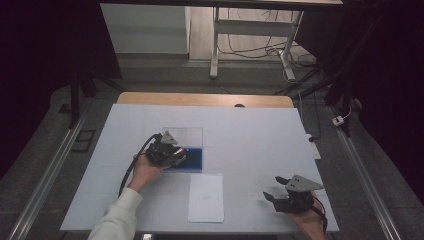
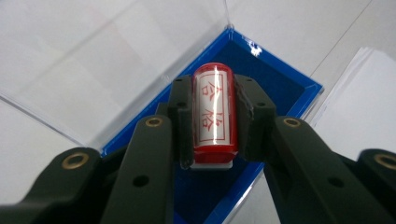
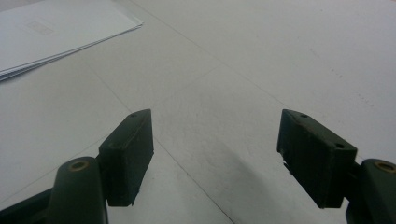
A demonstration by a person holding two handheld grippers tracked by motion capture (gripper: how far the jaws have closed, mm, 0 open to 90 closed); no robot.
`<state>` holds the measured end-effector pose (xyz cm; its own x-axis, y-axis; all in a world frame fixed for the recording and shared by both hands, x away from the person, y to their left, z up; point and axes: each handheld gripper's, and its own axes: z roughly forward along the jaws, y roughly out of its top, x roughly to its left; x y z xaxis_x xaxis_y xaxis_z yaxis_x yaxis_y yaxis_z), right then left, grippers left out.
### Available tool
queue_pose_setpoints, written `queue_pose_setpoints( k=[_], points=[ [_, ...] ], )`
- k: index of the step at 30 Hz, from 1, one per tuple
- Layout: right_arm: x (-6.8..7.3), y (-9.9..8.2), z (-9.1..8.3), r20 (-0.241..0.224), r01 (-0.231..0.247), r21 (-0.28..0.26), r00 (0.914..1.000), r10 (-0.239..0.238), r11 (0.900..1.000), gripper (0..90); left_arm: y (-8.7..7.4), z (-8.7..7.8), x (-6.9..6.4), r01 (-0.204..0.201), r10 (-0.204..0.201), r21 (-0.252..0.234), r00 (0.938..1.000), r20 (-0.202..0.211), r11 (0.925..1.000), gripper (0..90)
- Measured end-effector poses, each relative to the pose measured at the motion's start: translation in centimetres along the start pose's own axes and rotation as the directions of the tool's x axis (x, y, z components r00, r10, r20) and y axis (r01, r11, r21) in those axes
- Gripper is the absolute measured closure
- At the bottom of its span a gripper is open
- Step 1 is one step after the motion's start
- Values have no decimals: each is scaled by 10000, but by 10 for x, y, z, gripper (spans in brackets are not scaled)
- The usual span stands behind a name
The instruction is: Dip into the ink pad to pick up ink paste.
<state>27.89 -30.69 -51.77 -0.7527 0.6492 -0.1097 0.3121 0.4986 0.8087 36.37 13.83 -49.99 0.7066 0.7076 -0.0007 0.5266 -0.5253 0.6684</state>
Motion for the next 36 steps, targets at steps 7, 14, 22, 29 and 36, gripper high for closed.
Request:
queue_pose_setpoints(
  k=[7,14,22,29,36],
  points=[
    [2,1,0,-16,22,-14,10000,-22,10000,266,4,3,-13,-494,517,313,9957,-772,9983,707],
    [3,2,1,-50,67,48,10000,-67,10000,266,-1,3,-6,-11,11,11,9995,-325,10000,707],
    [3,2,1,-46,91,86,9999,-91,9999,266,-1,3,-6,-67,67,16,9993,-362,10000,707],
    [3,1,2,-11,123,85,9999,-123,9999,266,-2,3,-4,24,-25,-44,9998,-216,10000,707],
    [3,2,1,43,106,70,9999,-107,9999,265,-3,3,-4,62,-65,-98,9997,-248,9999,707]
  ],
)
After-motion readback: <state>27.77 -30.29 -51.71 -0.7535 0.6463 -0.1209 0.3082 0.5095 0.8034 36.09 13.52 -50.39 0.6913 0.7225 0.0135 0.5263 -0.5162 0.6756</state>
